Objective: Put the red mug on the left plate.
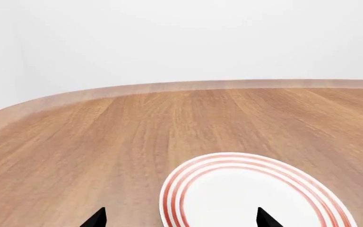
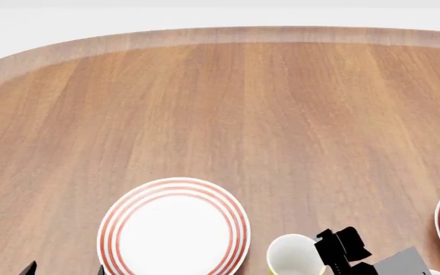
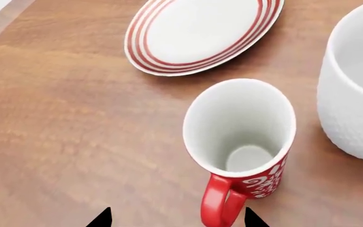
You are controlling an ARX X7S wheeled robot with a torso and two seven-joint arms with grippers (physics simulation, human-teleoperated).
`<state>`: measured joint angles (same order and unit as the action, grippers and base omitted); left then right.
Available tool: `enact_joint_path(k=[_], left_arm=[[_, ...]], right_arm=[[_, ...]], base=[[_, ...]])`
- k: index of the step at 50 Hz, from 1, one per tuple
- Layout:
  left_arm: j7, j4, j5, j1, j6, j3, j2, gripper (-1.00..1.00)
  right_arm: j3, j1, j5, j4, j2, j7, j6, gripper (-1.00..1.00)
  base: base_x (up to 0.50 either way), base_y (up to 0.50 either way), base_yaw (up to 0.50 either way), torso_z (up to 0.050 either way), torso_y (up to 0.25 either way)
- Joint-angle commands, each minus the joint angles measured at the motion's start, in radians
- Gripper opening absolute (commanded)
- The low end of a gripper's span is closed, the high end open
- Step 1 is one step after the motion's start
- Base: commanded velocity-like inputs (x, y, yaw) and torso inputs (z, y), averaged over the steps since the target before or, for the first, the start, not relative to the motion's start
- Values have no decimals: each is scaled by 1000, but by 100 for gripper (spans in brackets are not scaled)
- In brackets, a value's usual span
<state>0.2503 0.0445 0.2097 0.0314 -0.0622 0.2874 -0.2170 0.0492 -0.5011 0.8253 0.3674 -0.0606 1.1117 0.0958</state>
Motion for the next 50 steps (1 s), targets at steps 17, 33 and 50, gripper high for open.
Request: enact_joint_path(k=[17, 33, 50], left_arm=[[10, 3, 4, 3, -6, 12, -8, 100], [15, 5, 8, 6, -9, 17, -13, 100], [22, 2, 10, 6, -10, 25, -18, 100]], right_arm=[[10, -38, 27, 108, -6, 0, -53, 100], [14, -86, 35, 228, 1, -23, -96, 100], [25, -112, 41, 315, 1, -43, -137, 100]], base=[[0, 0, 0, 0, 0], [0, 0, 0, 0, 0], [0, 0, 0, 0, 0]])
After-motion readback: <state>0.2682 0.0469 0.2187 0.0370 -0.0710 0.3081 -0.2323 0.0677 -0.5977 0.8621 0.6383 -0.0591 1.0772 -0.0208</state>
